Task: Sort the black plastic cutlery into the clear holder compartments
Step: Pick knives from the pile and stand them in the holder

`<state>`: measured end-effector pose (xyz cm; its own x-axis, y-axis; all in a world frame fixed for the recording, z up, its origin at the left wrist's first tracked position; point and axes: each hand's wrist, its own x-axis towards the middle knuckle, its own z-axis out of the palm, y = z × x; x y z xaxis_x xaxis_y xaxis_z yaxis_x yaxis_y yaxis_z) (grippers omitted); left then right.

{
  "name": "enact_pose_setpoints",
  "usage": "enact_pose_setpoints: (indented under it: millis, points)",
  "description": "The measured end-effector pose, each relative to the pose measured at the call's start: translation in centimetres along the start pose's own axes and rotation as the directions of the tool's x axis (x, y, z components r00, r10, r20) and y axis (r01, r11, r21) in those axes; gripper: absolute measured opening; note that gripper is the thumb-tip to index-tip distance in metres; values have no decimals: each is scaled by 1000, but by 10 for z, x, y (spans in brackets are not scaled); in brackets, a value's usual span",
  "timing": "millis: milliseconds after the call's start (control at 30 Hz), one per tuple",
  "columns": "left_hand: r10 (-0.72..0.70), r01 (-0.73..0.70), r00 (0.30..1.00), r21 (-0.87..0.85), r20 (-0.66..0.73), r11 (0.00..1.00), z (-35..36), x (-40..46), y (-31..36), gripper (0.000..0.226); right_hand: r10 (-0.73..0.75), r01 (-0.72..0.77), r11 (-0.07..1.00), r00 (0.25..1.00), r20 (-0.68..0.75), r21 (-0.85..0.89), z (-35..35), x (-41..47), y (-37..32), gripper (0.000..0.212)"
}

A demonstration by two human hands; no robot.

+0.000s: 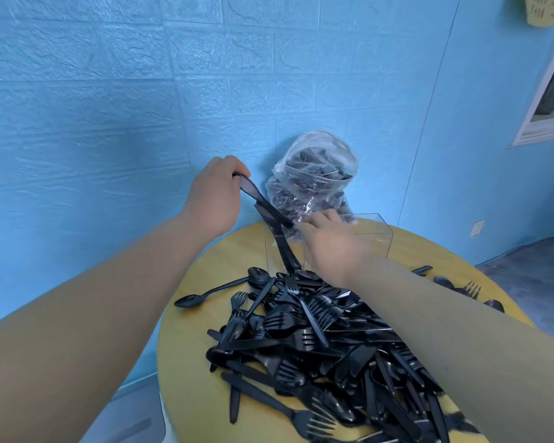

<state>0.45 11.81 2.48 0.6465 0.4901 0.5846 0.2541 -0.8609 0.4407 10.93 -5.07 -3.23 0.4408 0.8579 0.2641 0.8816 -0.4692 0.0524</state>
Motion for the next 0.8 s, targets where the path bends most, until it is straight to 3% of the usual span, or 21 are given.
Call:
enact_pose_setpoints:
  millis: [167,367,600,800]
  points:
    - [-57,57,989,3,140,998,31,2,-14,26,7,-7,1000,1000,-5,-23,16,7,4,32]
    - [-31,38,974,-25,224,999,57,-1,-16,27,-2,2,1000,999,-47,13,22,8,8,29]
    - [-123,131,987,-79,103,988,70,0,-17,23,-18,19,1000,998,-60,18,25,7,10,29]
    - [-156,177,980,-191,123,965,73,0,-17,14,-20,20,1000,997,-70,4,28,9,13,30]
